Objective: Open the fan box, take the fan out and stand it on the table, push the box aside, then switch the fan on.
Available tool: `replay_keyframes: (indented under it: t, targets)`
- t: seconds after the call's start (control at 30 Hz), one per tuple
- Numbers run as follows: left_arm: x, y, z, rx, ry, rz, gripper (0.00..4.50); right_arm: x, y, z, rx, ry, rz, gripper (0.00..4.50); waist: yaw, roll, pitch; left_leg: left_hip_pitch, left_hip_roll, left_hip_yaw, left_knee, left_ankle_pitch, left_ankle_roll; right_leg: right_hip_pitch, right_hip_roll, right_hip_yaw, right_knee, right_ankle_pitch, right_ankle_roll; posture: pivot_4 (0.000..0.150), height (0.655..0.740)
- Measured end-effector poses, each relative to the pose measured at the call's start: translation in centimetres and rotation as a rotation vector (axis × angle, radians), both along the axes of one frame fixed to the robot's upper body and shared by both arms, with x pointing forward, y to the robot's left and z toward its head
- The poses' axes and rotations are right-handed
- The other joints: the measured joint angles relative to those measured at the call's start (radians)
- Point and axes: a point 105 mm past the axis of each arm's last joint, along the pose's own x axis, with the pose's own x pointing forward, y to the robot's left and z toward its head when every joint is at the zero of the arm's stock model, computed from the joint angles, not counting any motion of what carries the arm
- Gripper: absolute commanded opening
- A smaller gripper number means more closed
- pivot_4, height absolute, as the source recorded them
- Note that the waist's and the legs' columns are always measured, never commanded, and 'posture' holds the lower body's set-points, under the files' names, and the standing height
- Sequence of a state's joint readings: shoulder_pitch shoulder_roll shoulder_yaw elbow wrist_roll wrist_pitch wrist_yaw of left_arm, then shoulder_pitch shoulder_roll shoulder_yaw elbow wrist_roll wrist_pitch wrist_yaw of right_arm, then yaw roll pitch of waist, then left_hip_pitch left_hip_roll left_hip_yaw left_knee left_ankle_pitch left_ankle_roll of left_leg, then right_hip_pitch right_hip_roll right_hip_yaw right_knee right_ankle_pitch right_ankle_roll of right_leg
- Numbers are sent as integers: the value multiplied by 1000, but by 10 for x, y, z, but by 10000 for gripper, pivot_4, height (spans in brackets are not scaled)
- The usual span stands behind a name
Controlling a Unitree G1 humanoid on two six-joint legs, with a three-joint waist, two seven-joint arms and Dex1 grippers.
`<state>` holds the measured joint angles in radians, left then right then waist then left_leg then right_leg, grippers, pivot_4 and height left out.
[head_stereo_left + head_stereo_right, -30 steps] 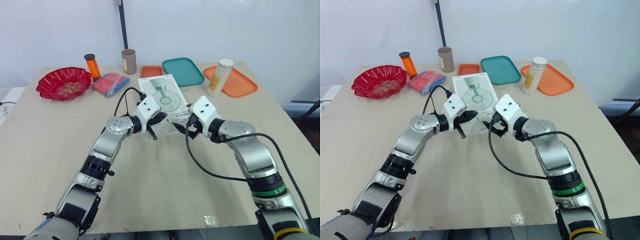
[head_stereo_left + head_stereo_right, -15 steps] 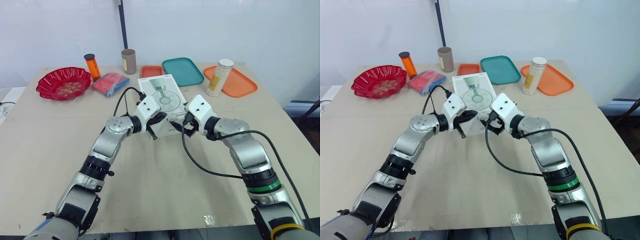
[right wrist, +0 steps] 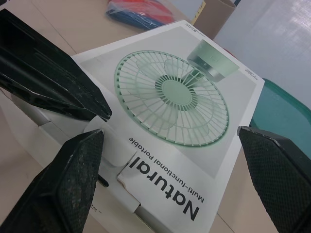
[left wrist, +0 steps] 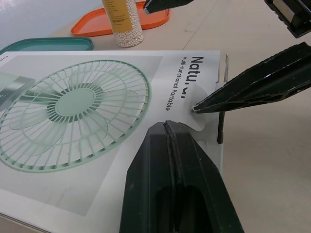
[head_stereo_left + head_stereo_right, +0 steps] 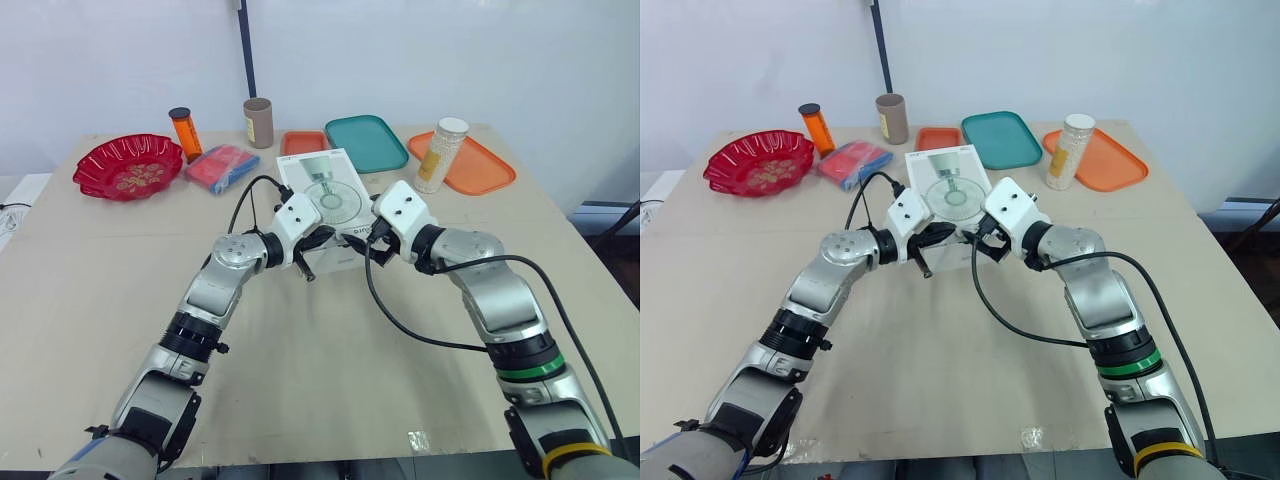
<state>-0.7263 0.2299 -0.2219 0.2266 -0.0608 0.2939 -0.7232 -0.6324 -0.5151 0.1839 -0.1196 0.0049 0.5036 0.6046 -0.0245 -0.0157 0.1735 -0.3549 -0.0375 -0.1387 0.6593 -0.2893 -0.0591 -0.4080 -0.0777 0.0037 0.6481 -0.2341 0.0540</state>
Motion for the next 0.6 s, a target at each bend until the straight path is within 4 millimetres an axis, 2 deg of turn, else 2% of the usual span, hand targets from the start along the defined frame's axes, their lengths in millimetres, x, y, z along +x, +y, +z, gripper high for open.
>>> replay_keyframes:
  t: [0.13, 0.2, 0.27, 0.43, 0.5, 0.53, 0.6]
  targets:
    - [0, 1, -1, -1, 7, 8, 539, 4, 2, -4, 17, 6, -2, 45000, 0, 0, 0, 0, 0, 0, 0, 0, 0, 0, 0, 0, 0, 0, 0, 1500, 7400]
    - [0, 1, 0, -1, 4, 8, 539, 2, 1, 2, 75, 23, 6, 45000, 0, 0, 0, 0, 0, 0, 0, 0, 0, 0, 0, 0, 0, 0, 0, 1500, 7400]
    - [-2, 2, -1, 2, 5, 4, 539, -13, -6, 20, 129, 11, 60, 45000, 0, 0, 0, 0, 0, 0, 0, 0, 0, 0, 0, 0, -1, 0, 0, 1500, 7400]
    - [-1, 5, -1, 7, 4, 9, 539, -21, -11, 12, 134, 61, 82, 45000, -1, 0, 0, 0, 0, 0, 0, 0, 1, 0, 0, 0, 0, 0, 0, 1500, 7400]
    - [-2, 5, 0, 10, 4, 3, 539, -31, -21, 2, 105, 107, 104, 45000, 1, 0, 0, 0, 0, 0, 0, -1, 1, 0, 0, 0, 0, 0, 0, 1500, 7400]
    - [-2, 8, 0, 16, 3, 8, 539, -37, -33, -4, 66, 132, 106, 45000, 1, 0, 0, 0, 0, 1, 0, -1, 1, 1, 0, 0, 0, 0, 0, 1500, 7400]
    - [-1, 10, 0, 18, 7, 14, 539, -38, -38, -5, 47, 134, 109, 45000, 0, 0, 0, 1, 0, 1, 0, -1, 1, 1, 0, 0, 0, 0, 0, 1500, 7400]
